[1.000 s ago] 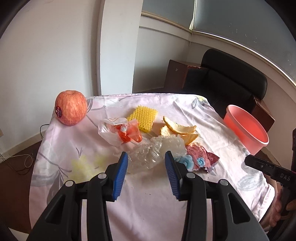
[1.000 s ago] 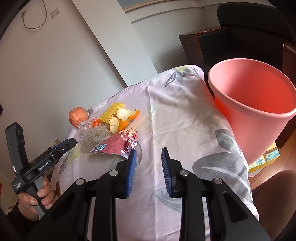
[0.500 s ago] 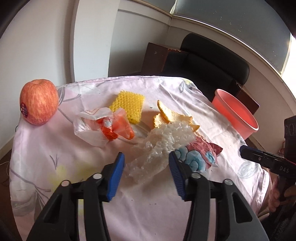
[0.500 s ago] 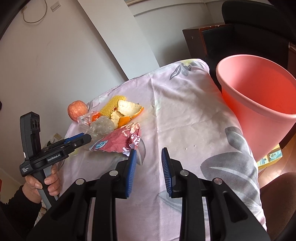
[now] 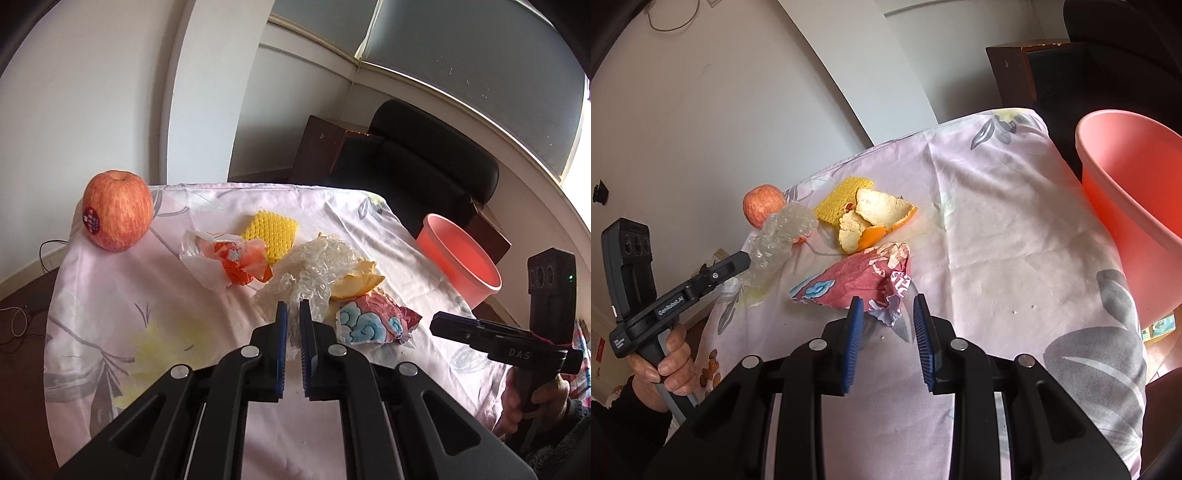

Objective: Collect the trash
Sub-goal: 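Grasp the bubble wrap with the left gripper while the right gripper grasps the pink candy wrapper, then carry the bubble wrap and pink wrapper with both grippers over the pink bin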

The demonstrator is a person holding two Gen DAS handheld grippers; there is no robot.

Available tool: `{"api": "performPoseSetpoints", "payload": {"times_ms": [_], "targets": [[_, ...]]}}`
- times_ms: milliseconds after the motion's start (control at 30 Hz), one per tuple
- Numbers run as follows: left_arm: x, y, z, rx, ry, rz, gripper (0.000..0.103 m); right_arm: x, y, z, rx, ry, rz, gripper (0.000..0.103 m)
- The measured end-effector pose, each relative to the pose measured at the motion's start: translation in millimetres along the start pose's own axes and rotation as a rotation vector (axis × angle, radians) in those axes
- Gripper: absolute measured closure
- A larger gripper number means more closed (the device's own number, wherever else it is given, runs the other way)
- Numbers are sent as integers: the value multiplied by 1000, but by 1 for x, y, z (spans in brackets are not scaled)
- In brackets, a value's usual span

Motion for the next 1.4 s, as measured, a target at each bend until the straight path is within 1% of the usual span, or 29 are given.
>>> {"api": "performPoseSetpoints", "payload": {"times_ms": [167,233,267,300,333,400,633,1033,1167,1400], "targets": [[4,0,9,-4,-18,17,98,2,-3,-17,-32,27,31,74],[5,-4,12,-8,-20,11,98,0,-4,-22,-19,42,30,75],[5,-6,13,-11,-21,6,98,-1,-5,-24,-18,44,34,77],[6,-9,15,-13,-23,1,98,-2,-6,-25,-28,54,41,92],[6,-12,17,-16,-24,-3,98,-4,-8,-25,-33,62,43,98],[8,-18,19,-23,-28,-11,98,-3,-11,-21,-25,46,33,100],[14,-49,23,-61,-35,-39,98,4,-15,12,-1,-45,12,101],[33,-130,20,-144,-58,-118,98,21,-34,77,-20,-188,-14,101],[40,-154,19,-165,-62,-138,98,27,-49,97,-34,-237,-38,101],[53,-193,7,-189,-57,-164,98,41,-84,132,-96,-331,-91,101]]}}
Point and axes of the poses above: each gripper's, at about its wrist camera, not at the fingertips, and z roughly against the way its jaws point, y to its left, x to its top, the point moved 8 cm from there along -z, roughly the way its jaws point, and after that the axes turned 10 degrees about x, right-handed, at the moved point
